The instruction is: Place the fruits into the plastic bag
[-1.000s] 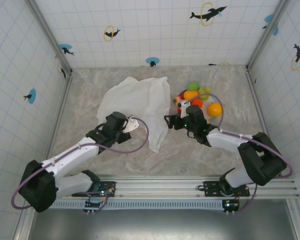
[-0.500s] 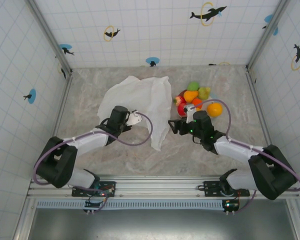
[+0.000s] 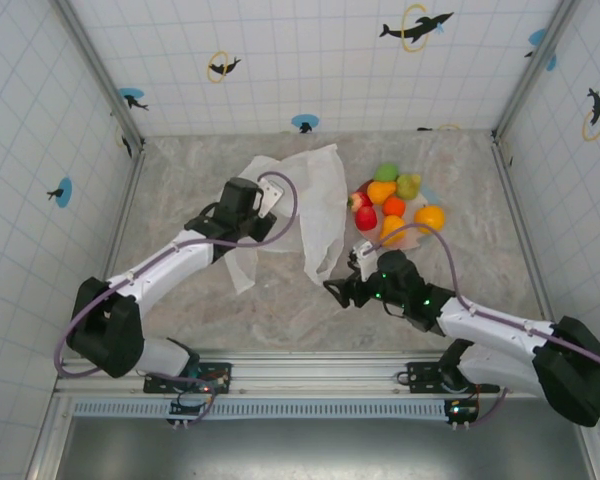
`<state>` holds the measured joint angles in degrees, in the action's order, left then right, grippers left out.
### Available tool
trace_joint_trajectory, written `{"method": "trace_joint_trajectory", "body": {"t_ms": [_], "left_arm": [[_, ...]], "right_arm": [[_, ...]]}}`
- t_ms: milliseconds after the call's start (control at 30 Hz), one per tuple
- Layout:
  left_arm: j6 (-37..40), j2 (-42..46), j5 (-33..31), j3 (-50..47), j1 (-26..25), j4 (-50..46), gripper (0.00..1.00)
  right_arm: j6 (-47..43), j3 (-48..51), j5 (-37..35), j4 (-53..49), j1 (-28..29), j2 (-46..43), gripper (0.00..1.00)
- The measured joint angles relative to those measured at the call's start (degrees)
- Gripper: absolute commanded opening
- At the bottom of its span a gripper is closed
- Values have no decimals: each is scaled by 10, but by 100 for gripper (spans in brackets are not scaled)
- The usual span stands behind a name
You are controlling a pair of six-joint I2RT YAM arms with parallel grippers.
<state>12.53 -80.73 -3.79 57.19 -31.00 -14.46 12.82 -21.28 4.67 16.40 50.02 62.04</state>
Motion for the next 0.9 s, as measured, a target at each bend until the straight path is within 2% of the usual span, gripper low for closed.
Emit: {"method": "trace_joint_trajectory", "body": {"t_ms": [233, 500, 667, 900], "left_arm": [[-148, 9, 37, 47, 0, -90, 0], [-238, 10, 44, 94, 0, -160, 0], [-277, 8, 43, 118, 0, -177, 0], [-313, -13, 43, 128, 0, -177, 0]], "right_arm": [[-55, -52, -129, 0, 78, 93, 91], [-94, -119, -241, 41, 90, 168, 88], [-103, -140, -266, 47, 89, 189, 87], [-92, -130, -244, 56, 92, 167, 89]]}}
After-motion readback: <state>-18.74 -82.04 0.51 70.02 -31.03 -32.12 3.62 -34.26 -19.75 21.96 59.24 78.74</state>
